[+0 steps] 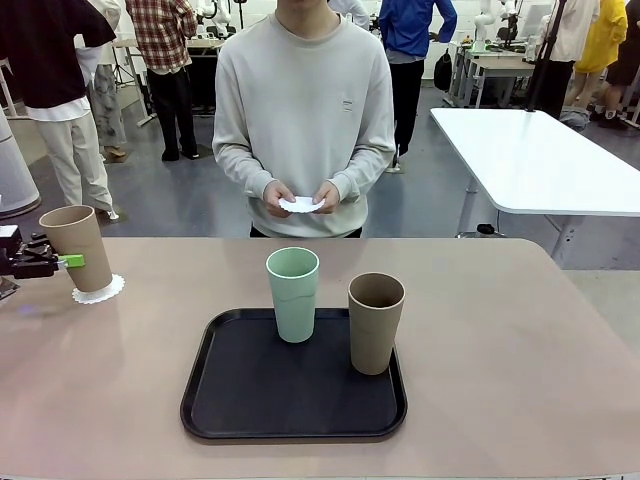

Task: Place coasters on the table and set cups on them.
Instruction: Pick up one Reusable plastic cup and place it on a coaster set by the human.

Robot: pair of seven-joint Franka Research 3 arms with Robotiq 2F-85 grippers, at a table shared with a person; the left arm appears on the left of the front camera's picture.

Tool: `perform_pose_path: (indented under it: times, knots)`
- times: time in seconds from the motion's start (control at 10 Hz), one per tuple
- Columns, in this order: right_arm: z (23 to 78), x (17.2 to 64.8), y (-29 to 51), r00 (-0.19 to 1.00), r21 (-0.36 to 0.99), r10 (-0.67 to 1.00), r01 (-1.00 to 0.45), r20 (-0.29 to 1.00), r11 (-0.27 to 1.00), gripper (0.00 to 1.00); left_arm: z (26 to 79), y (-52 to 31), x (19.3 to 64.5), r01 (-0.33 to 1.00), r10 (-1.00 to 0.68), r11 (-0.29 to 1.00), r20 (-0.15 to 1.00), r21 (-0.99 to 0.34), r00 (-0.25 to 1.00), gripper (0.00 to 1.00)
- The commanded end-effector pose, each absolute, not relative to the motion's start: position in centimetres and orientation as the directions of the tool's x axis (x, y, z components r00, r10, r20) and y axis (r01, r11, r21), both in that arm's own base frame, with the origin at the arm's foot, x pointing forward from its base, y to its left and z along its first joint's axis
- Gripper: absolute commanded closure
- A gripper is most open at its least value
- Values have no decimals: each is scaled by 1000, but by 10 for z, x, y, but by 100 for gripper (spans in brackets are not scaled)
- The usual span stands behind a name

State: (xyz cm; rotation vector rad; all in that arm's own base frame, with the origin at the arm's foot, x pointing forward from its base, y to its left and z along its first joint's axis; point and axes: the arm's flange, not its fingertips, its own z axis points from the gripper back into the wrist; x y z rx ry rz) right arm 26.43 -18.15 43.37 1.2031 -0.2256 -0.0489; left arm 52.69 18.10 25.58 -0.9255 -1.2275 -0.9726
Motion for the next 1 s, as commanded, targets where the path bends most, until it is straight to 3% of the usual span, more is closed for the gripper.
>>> perform_pose_path:
  times: [0.0,0.9]
  knots:
    - [434,266,-181,973,934,-160,-104,166,341,0,255,185,527,954,-63,298,996,-43,65,14]
    - [434,266,-181,973,934,-160,-104,166,341,0,236,190,530,958,-100,284,993,-35,66,14]
